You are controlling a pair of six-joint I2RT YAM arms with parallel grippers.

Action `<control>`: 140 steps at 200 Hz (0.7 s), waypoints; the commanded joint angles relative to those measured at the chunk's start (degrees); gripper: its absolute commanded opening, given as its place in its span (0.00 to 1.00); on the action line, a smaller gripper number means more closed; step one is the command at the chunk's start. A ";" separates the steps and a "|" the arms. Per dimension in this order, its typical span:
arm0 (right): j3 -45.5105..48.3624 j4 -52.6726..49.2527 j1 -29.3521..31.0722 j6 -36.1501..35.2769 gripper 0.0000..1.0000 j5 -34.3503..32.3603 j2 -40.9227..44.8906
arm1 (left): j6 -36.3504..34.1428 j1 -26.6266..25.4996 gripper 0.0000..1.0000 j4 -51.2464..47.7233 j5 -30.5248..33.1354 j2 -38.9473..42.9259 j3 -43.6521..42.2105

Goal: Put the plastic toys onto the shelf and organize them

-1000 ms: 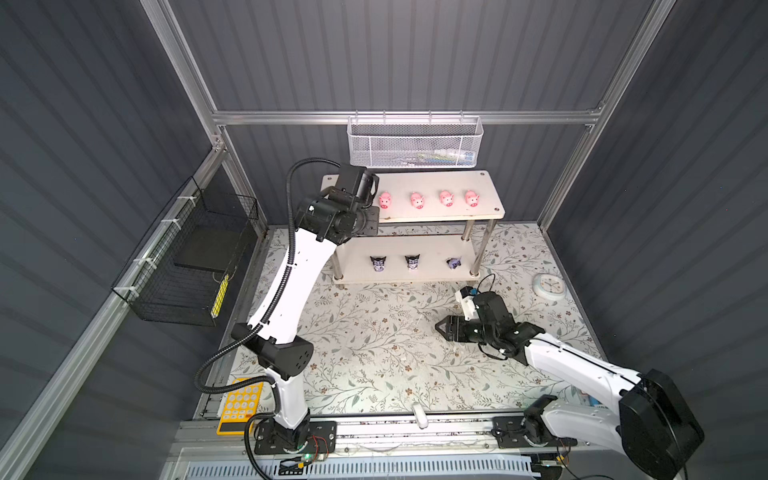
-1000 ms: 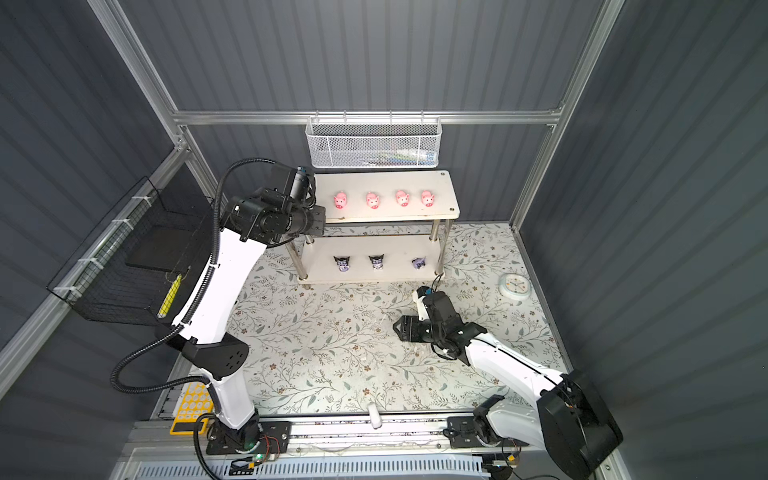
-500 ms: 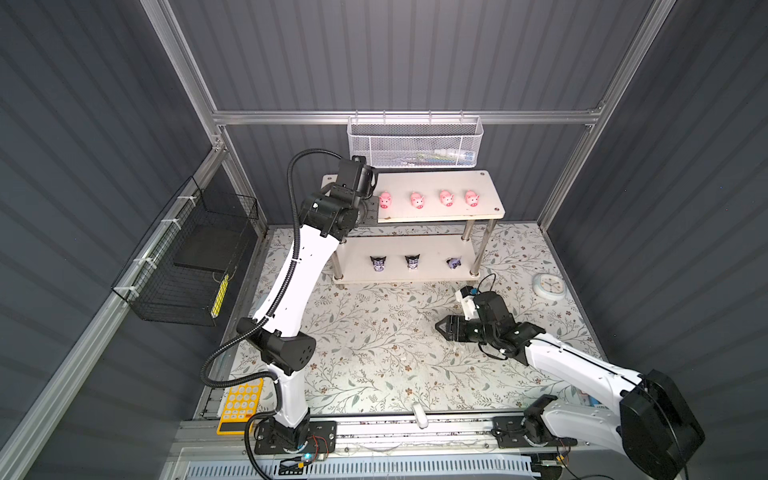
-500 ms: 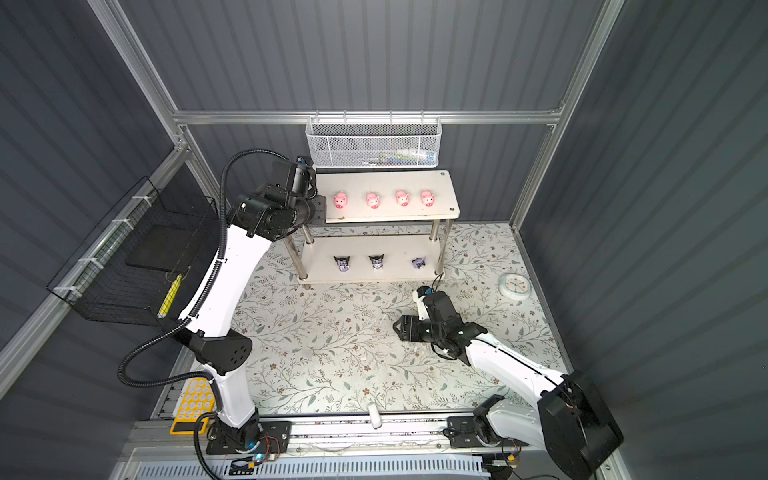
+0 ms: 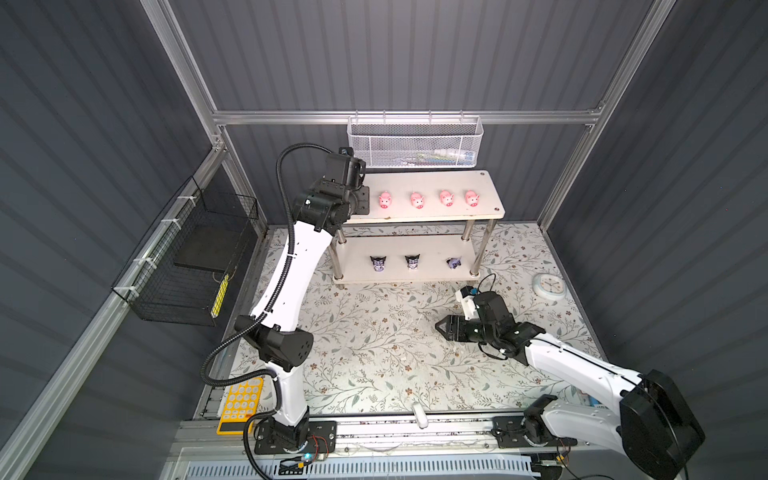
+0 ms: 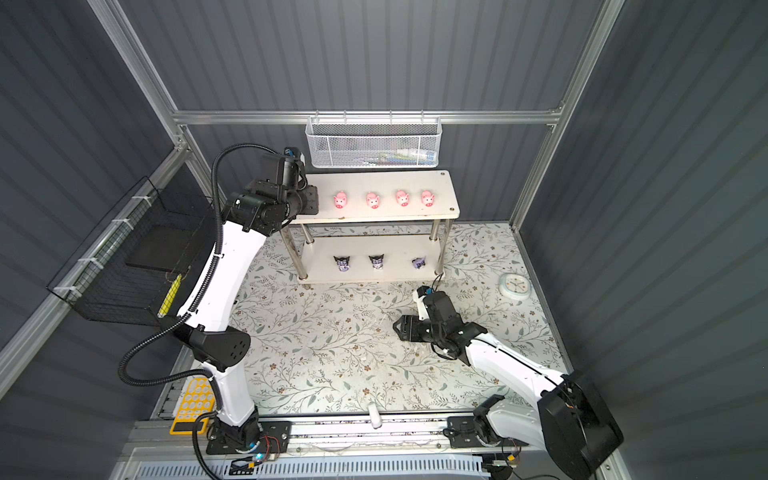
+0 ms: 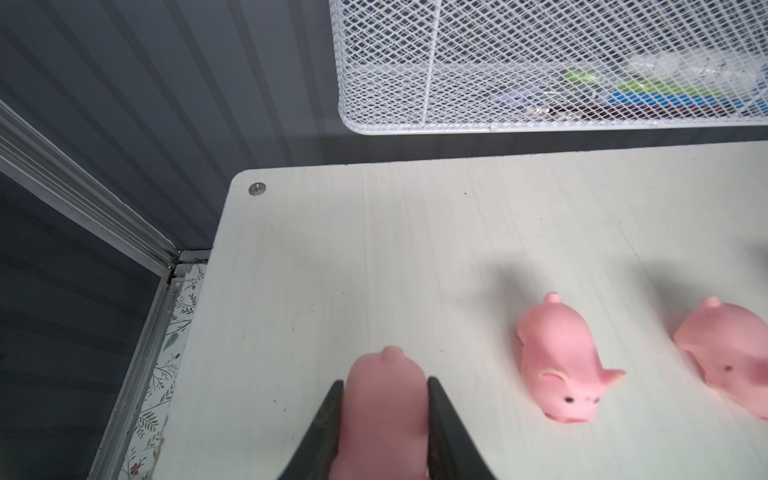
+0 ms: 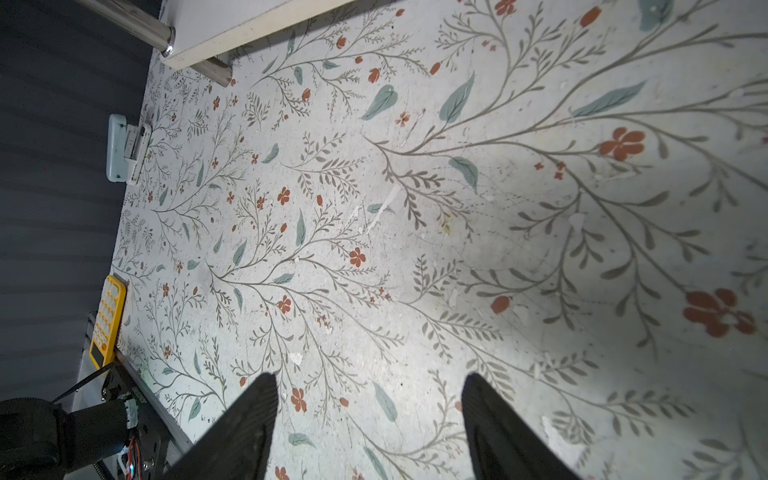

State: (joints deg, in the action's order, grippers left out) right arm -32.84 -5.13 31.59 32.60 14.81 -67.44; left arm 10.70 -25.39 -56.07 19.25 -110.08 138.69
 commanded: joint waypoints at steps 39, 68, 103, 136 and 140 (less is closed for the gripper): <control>0.41 0.55 -0.04 0.36 0.72 -0.04 -0.22 | 0.62 1.99 0.33 1.93 -3.11 -2.13 -2.11; 0.54 0.69 0.03 0.46 0.72 -0.05 -0.25 | 1.08 2.69 0.34 2.20 -3.47 -2.56 -2.79; 0.57 0.73 -0.02 0.39 0.72 -0.04 -0.49 | 1.42 3.24 0.35 2.81 -3.86 -2.75 -3.42; 0.53 1.06 0.02 0.30 0.72 0.03 -0.75 | 1.75 3.50 0.40 3.17 -3.93 -2.92 -3.50; 0.54 1.08 0.03 0.36 0.72 0.04 -0.80 | 1.85 3.55 0.41 3.16 -3.89 -2.94 -3.52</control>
State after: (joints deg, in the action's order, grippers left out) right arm -32.84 -4.93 31.59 32.60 14.81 -67.70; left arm 11.62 -22.39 -52.77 16.23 -112.07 135.74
